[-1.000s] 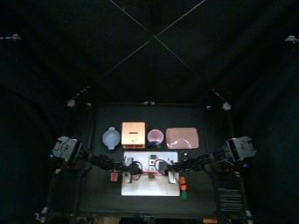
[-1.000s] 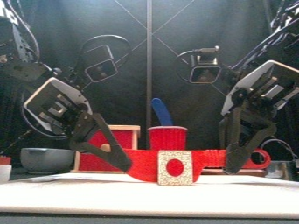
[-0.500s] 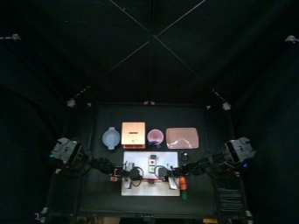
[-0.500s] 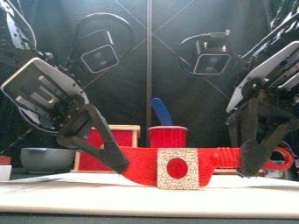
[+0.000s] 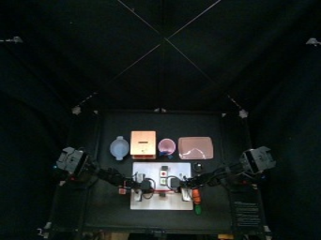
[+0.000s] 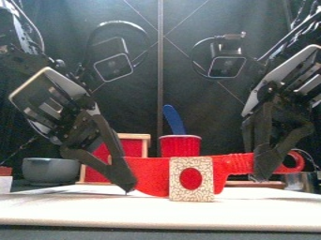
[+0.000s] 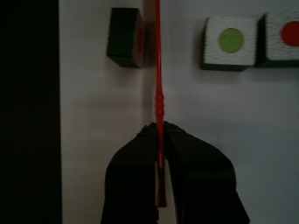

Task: Cut the sushi into 4 pieces with the knife
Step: Cut the sushi into 4 pieces

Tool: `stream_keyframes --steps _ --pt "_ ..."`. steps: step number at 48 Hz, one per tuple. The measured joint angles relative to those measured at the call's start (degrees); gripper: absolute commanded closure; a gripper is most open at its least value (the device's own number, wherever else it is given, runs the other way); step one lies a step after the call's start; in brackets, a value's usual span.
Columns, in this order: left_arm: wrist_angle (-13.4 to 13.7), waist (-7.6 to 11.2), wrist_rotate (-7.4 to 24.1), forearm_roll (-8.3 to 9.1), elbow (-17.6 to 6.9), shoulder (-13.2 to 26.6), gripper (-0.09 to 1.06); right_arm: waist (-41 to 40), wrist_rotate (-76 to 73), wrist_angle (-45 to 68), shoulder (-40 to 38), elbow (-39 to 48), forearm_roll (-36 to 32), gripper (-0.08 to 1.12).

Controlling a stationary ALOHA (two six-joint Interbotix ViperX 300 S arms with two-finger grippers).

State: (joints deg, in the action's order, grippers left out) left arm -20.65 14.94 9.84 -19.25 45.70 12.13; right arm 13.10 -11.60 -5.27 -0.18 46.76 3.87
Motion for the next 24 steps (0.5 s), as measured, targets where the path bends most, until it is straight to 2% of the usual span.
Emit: stream_keyframes --steps 4,13,17,24 --pt "-0.4 -0.79 0.1 0.70 0.1 -1.5 0.31 -0.3 0.0 -1.6 -2.6 1.3 -0.1 0.96" --pt "-1.3 -2.02 0.1 3.43 1.0 -6.3 0.31 -0.4 0.1 -6.8 -10.4 5.4 0.3 0.96" --pt "-1.5 -2.46 0.1 4.31 2.0 -8.6 0.31 -0.6 -0.2 -9.7 -14.3 7.3 1.1 0.94" --pt "-2.7 -3.52 0.0 4.57 4.8 -13.2 0.31 -2.5 -0.3 -18.8 -24.6 12.2 4.7 0.94"
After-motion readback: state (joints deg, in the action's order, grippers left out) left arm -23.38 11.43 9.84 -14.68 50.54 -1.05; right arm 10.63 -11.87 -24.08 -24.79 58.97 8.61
